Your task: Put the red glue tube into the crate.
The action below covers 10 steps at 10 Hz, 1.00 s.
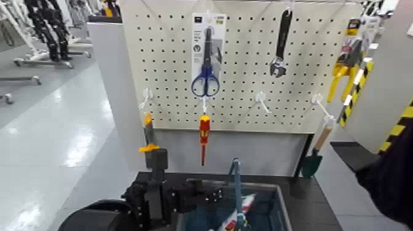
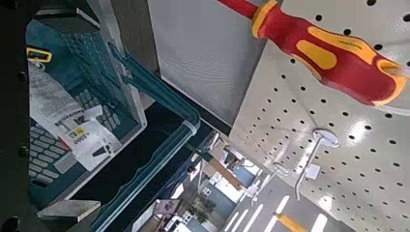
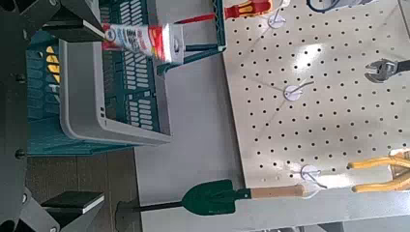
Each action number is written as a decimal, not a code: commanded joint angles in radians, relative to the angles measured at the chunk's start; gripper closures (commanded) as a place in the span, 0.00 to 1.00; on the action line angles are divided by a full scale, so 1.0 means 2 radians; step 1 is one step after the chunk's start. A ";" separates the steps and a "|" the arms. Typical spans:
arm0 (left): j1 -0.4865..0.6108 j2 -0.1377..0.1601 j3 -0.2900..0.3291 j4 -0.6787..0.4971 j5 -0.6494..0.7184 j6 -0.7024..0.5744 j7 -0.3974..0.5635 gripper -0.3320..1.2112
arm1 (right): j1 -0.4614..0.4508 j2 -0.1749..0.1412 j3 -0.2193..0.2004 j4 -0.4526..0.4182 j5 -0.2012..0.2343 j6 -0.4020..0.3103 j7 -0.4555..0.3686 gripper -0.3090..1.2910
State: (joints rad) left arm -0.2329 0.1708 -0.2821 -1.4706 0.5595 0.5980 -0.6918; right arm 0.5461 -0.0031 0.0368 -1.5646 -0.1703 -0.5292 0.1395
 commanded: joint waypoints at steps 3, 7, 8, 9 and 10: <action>0.031 0.014 0.015 -0.096 -0.121 0.011 0.002 0.12 | 0.002 0.059 -0.001 -0.002 -0.001 0.001 -0.001 0.28; 0.143 0.016 0.070 -0.184 -0.215 -0.056 0.072 0.13 | 0.012 0.058 0.005 -0.017 -0.002 0.019 -0.031 0.28; 0.169 0.017 0.079 -0.193 -0.217 -0.079 0.102 0.13 | 0.014 0.058 0.006 -0.018 -0.002 0.020 -0.035 0.28; 0.195 0.018 0.082 -0.196 -0.226 -0.133 0.131 0.16 | 0.015 0.058 0.006 -0.019 -0.002 0.025 -0.035 0.28; 0.222 0.019 0.083 -0.196 -0.239 -0.186 0.166 0.19 | 0.016 0.057 0.005 -0.020 -0.003 0.027 -0.034 0.28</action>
State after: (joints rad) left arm 0.1815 0.2075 -0.1179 -1.8615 0.0941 0.2823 -0.3599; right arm 0.5771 -0.0031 0.0481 -1.6037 -0.1760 -0.4784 0.0715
